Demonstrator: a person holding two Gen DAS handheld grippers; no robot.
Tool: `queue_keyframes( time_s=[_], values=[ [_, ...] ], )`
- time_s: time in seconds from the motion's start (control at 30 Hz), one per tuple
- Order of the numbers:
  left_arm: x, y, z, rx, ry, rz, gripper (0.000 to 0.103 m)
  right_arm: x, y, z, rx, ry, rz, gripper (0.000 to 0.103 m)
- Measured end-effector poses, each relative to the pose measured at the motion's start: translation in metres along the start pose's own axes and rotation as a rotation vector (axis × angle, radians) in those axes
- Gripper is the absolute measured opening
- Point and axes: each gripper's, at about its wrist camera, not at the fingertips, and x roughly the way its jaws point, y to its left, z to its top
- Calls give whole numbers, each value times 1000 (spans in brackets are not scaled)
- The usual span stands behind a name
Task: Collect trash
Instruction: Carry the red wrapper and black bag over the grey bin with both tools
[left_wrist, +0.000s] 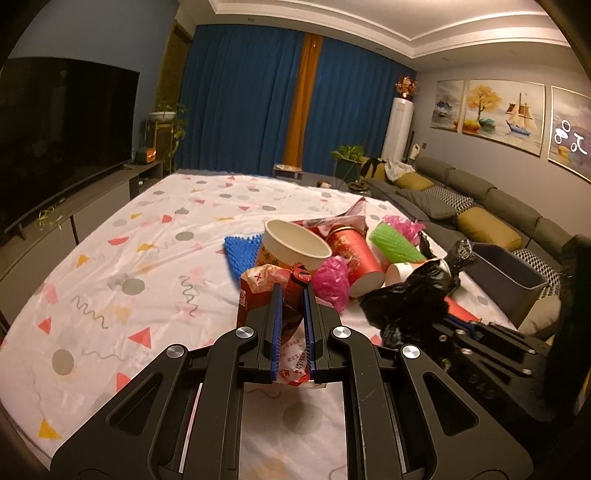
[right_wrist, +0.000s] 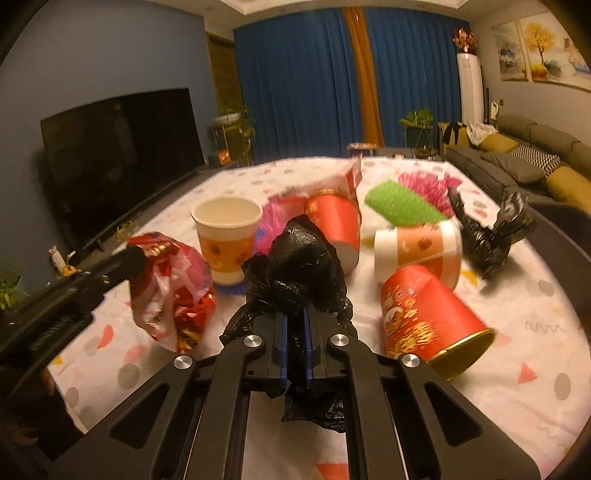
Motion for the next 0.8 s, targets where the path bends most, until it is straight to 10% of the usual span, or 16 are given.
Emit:
queue_keyframes(
  time_s=[0.8],
  values=[
    [-4,-88,24,112,-78,-114,10,-84,-79,11,117,-169,-118,8]
  ],
)
